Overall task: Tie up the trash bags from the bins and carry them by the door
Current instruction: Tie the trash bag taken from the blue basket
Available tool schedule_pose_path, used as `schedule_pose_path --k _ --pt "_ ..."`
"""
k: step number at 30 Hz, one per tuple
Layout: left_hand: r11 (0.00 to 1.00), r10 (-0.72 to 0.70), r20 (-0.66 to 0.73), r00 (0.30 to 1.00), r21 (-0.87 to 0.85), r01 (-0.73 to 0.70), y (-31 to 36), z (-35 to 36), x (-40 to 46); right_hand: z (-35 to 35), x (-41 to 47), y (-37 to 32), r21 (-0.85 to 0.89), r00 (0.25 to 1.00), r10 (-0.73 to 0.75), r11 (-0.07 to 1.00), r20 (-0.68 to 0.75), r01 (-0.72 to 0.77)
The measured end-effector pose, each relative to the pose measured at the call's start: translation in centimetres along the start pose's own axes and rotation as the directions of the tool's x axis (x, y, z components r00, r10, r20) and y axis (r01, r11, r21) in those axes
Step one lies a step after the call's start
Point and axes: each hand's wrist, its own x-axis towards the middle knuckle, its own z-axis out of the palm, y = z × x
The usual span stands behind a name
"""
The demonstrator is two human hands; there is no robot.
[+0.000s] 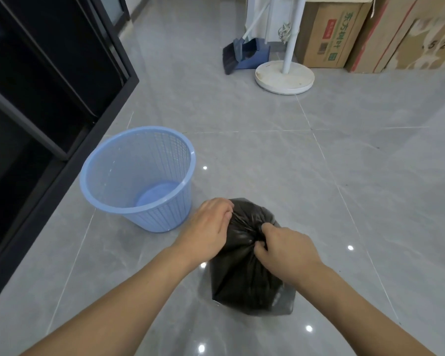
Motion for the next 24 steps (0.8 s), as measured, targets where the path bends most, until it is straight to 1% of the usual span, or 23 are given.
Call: schedule_pose_path --k 2,5,8,11,13,14,15,16,17,18,19,20,21,22,23,24 --pt "0.999 -0.005 0.006 1.000 -0.034 0.005 0.5 0.1 0.2 -0.1 0.2 0.3 -0.083 0.995 0.020 0.996 -0.096 -0.028" --pt "0.998 0.053 0.016 0.998 -0.047 -0.052 1.5 0.1 0.3 -0.2 0.2 1.2 -0.093 0.984 0.058 0.993 -0.170 -0.074" --pt "0.995 0.099 0.016 0.995 -0.030 -0.099 2.1 -0.2 0.4 -0.4 0.2 1.8 -0.165 0.983 0.047 0.983 -0.177 -0.077" --pt "0.995 0.087 0.020 0.996 -0.055 -0.086 2.4 -0.7 0.8 -0.5 0.1 1.9 -0.267 0.987 -0.049 0.964 -0.156 0.006" --pt "0.994 0.083 0.023 0.996 -0.073 -0.081 2.7 -0.7 0.9 -0.6 0.0 1.9 -0.232 0.985 -0.061 0.972 -0.164 0.021" --pt "0.993 0.098 0.012 0.995 -0.072 -0.096 2.9 -0.7 1.0 -0.6 0.0 1.9 -0.154 0.983 -0.043 0.988 -0.177 0.015" --pt "0.991 0.114 -0.001 0.994 -0.070 -0.114 3.1 -0.7 1.1 -0.7 0.0 2.1 -0.026 0.984 -0.016 1.000 -0.178 0.012" --pt "0.990 0.125 -0.011 0.992 -0.071 -0.125 3.3 -0.6 1.2 -0.8 0.0 2.1 0.144 0.991 0.013 0.990 -0.133 0.006" --pt "0.988 0.133 -0.016 0.991 -0.071 -0.134 3.4 -0.5 1.3 -0.9 0.1 2.2 0.334 0.999 0.031 0.942 -0.037 -0.017" --pt "0.987 0.141 -0.016 0.990 -0.068 -0.142 3.5 -0.4 1.4 -0.9 0.2 2.2 0.514 0.997 0.026 0.856 0.074 -0.061" --pt "0.987 0.147 -0.012 0.989 -0.059 -0.147 3.5 -0.3 1.5 -1.0 0.3 2.0 0.657 0.982 0.002 0.743 0.191 -0.129" --pt "0.988 0.148 -0.007 0.989 -0.046 -0.148 3.5 -0.2 1.5 -1.2 0.2 1.8 0.755 0.954 -0.043 0.623 0.296 -0.206" --pt "0.989 0.147 -0.005 0.989 -0.031 -0.147 3.4 0.0 1.6 -1.3 0.1 1.7 0.806 0.919 -0.097 0.520 0.383 -0.281" --pt "0.990 0.141 -0.006 0.990 -0.022 -0.141 3.2 0.1 1.6 -1.3 0.0 1.6 0.828 0.883 -0.151 0.446 0.444 -0.340" --pt "0.992 0.125 -0.002 0.992 -0.022 -0.125 3.1 0.1 1.7 -1.5 -0.2 1.5 0.835 0.859 -0.191 0.404 0.476 -0.373" --pt "0.995 0.097 0.012 0.995 -0.039 -0.096 2.8 0.2 1.6 -1.6 -0.3 1.4 0.841 0.848 -0.215 0.383 0.483 -0.382"
